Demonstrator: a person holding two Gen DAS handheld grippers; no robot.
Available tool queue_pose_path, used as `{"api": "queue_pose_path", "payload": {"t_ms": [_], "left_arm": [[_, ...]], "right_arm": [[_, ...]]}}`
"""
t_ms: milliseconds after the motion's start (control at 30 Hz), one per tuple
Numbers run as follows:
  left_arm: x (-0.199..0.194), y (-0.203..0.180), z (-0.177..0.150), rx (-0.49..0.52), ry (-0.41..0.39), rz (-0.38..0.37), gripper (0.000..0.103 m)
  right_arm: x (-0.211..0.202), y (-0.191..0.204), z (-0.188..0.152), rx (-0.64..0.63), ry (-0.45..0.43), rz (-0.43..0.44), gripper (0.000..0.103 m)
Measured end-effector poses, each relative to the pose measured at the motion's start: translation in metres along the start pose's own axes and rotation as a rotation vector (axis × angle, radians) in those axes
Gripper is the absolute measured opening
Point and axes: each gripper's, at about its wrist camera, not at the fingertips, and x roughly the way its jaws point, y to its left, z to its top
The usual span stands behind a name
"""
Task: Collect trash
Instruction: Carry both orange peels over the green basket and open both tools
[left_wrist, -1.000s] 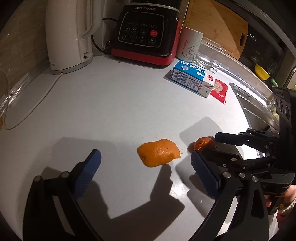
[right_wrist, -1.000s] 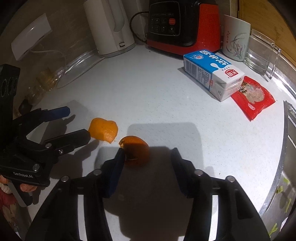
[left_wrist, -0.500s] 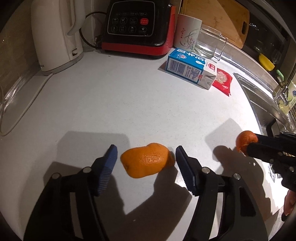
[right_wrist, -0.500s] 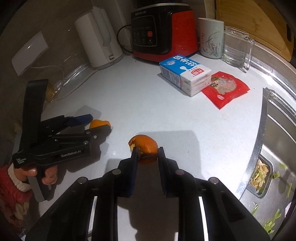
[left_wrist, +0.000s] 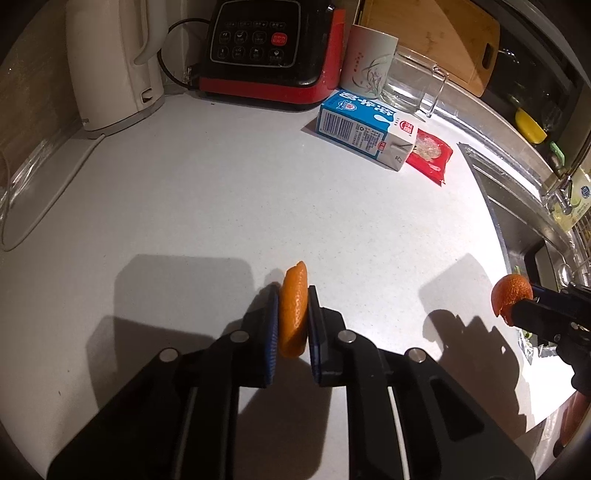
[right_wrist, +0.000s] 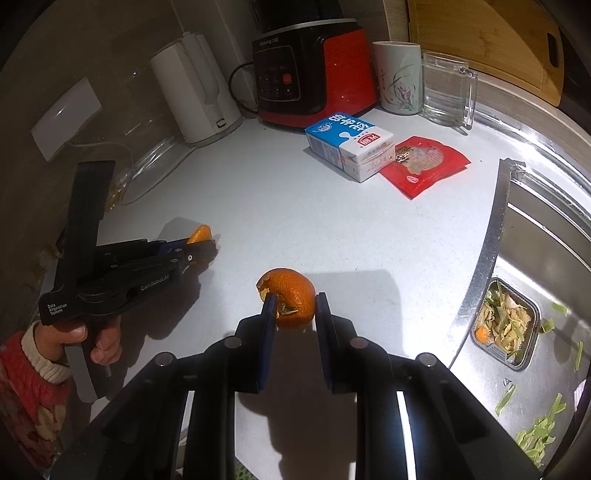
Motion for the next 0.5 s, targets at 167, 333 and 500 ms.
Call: {"api": "queue_pose_path", "payload": {"t_ms": [167, 333, 500], "left_arm": [[-0.033, -0.027, -0.011, 0.012, -0.023, 0.023, 0.014], [-0.066, -0.060, -0.038, 0.009, -0.033, 0.010, 0.014], [-0.091, -0.090, -0.076, 0.000, -0.015, -0.001, 0.014]], "right_arm": [[-0.022, 0.004, -0.016, -0.012, -0.008, 0.008, 0.022], [-0.049, 0.008, -0.043, -0.031, -0.006, 0.011, 0.022], [-0.076, 0.010, -0.082, -0.052, 0.001, 0.008, 0.022]]}}
